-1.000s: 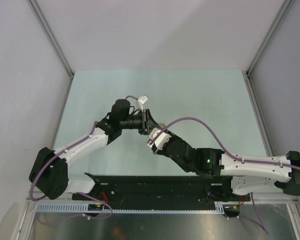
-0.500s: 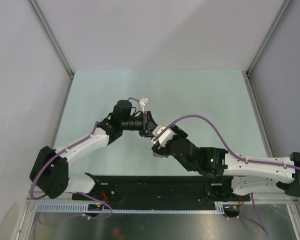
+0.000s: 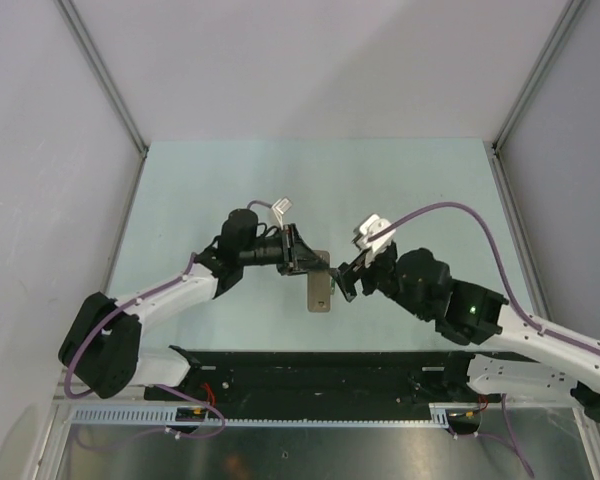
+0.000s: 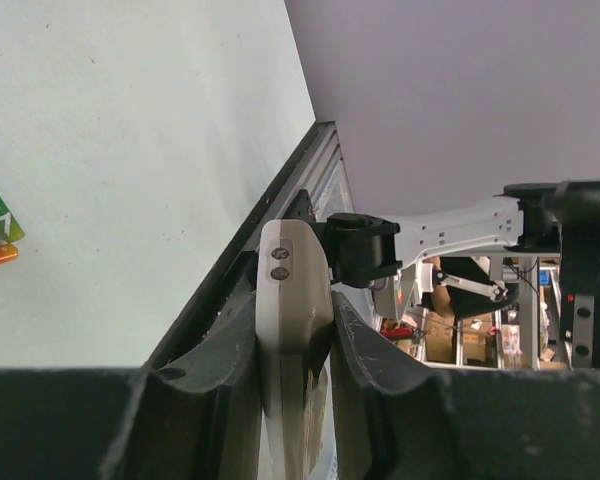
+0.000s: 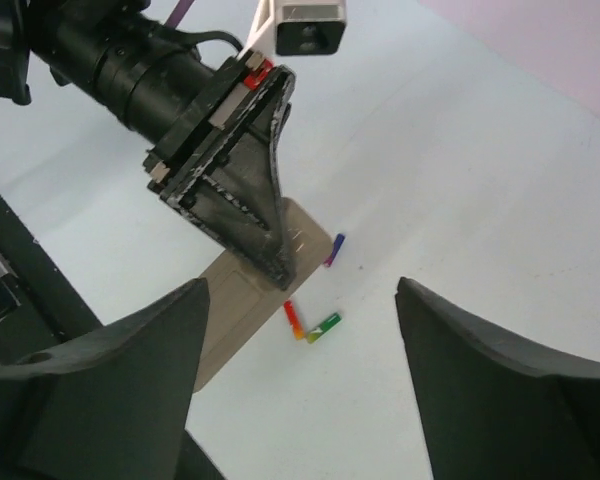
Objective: Load the batteries into the remote control
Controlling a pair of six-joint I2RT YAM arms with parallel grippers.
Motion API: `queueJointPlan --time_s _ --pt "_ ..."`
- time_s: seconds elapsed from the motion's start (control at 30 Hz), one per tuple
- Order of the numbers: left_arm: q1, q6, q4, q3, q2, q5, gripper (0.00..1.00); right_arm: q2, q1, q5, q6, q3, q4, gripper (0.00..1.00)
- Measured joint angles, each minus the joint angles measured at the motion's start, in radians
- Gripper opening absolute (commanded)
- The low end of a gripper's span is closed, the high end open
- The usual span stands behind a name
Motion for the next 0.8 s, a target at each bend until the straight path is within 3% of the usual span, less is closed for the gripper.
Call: queueJointPlan --time_s 0.03,0.07,0.27,0.53,0.8 --pt "0.0 -0.006 0.014 -0.006 0.0 -0.001 0.0 -0.01 -0.03 -0.032 0.012 0.002 -0.001 0.99" --pt "0.0 -0.016 0.028 -0.01 0.0 -0.001 0.0 -0.015 -0.057 -0.066 0.023 0.004 -0.002 1.0" --pt "0.016 -0.122 0.189 -0.032 0.004 0.064 0.0 0.035 -0.079 -0.156 0.038 0.062 -0.063 0.93" --pt "0.047 -0.193 0.309 -0.04 0.059 0.198 0.0 0.077 0.098 -0.033 -0.067 0.067 -0.141 0.86" --pt "0.053 -0.24 0.329 -0.04 0.125 0.291 0.0 0.111 0.138 0.053 -0.149 0.067 -0.179 0.81"
